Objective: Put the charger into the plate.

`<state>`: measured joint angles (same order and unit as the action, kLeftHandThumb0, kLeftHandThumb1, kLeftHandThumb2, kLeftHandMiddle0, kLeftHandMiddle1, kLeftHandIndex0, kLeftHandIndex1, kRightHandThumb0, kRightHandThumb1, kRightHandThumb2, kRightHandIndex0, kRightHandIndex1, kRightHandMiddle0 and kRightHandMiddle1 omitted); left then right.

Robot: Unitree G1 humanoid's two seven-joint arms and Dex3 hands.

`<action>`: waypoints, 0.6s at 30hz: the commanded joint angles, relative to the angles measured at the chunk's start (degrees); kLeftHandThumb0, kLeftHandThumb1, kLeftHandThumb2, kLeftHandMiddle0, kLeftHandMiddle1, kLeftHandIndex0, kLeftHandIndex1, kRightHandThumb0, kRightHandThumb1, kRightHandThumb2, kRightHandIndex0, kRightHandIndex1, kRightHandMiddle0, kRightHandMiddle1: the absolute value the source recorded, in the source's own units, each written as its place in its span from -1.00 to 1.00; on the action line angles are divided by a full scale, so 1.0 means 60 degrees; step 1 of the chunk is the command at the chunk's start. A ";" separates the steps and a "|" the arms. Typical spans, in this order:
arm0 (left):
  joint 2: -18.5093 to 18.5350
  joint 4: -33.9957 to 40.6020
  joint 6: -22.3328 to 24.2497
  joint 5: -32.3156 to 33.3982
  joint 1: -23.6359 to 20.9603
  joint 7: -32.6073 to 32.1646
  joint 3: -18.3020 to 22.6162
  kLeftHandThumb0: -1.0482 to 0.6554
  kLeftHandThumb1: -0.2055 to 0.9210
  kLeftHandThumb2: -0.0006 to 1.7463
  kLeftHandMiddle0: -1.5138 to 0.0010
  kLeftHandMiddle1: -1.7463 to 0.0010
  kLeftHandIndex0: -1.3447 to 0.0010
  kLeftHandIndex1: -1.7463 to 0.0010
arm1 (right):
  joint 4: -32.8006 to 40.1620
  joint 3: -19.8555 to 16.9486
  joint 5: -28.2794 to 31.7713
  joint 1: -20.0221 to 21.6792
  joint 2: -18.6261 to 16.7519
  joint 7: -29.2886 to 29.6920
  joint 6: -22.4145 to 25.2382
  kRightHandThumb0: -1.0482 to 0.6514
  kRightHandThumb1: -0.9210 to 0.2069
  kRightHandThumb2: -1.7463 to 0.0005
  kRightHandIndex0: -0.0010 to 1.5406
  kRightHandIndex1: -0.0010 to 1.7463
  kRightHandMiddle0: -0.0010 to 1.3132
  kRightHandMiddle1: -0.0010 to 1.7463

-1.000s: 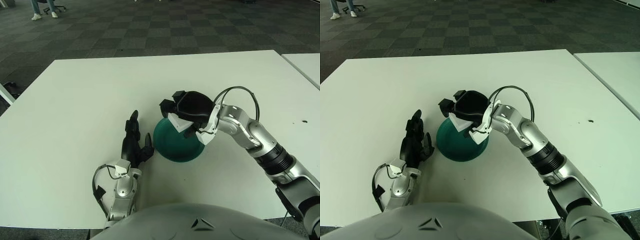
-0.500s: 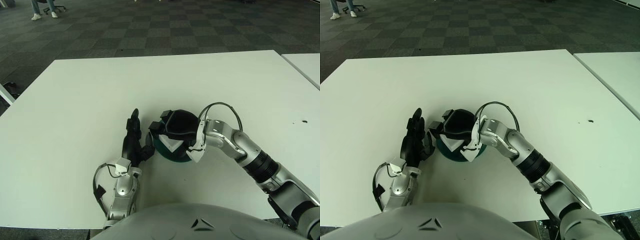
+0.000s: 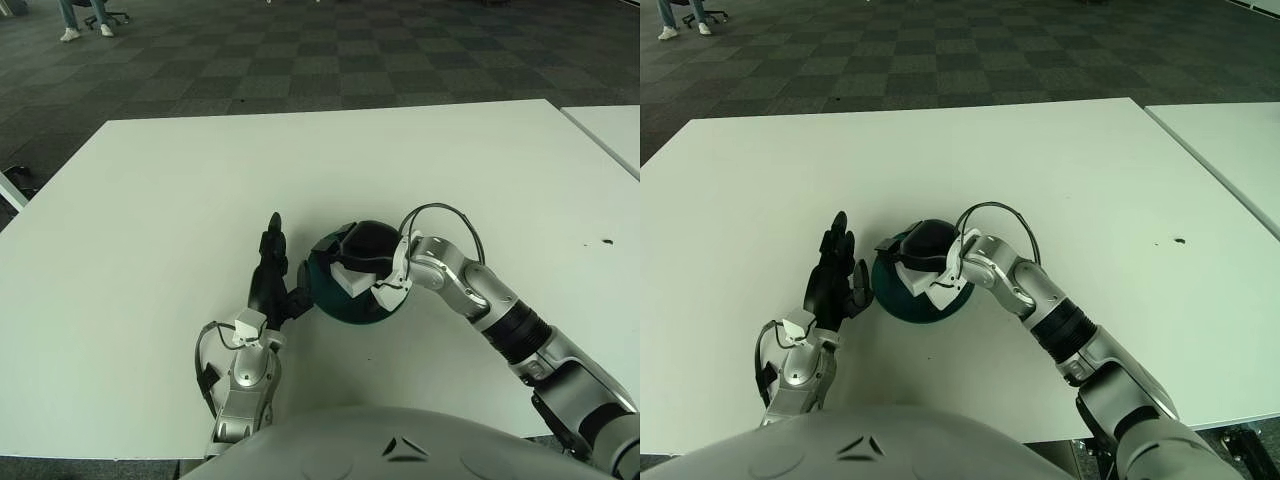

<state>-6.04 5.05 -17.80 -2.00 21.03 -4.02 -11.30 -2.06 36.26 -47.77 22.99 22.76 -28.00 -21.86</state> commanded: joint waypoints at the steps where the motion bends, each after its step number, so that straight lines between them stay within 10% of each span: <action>1: -0.0006 0.0076 -0.0196 -0.0151 0.0074 -0.0043 -0.0031 -0.94 1.00 0.14 1.00 1.00 1.00 0.97 | -0.0374 0.0052 -0.0446 0.0380 0.0077 0.0533 -0.0219 -0.28 -0.24 0.04 0.41 1.00 0.10 0.58; 7: 0.0072 0.0109 -0.0259 -0.0121 0.0103 0.0072 -0.0004 -0.93 1.00 0.16 1.00 1.00 1.00 0.97 | -0.0644 0.0007 -0.0954 0.0388 0.0063 0.1526 -0.0382 -0.26 -0.40 0.01 0.26 1.00 -0.21 0.83; 11: 0.0097 0.0084 -0.0213 0.0035 0.0089 0.0175 0.0063 -0.93 1.00 0.17 1.00 1.00 1.00 0.97 | -0.0664 -0.0132 -0.0991 0.0324 0.0118 0.2032 -0.0427 -0.68 -0.87 0.22 -0.12 1.00 -0.53 0.80; 18: 0.0114 -0.0213 -0.0609 -0.0076 -0.0003 0.0092 0.0219 -0.93 1.00 0.18 1.00 1.00 1.00 0.96 | -0.0068 -0.0509 -0.0503 0.0318 0.0511 0.1662 -0.0556 -0.97 -0.99 0.06 -0.76 0.98 -0.85 0.65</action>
<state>-5.86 4.44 -19.83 -2.08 21.36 -3.41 -10.72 -3.98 34.74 -52.10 23.97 24.70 -17.17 -24.74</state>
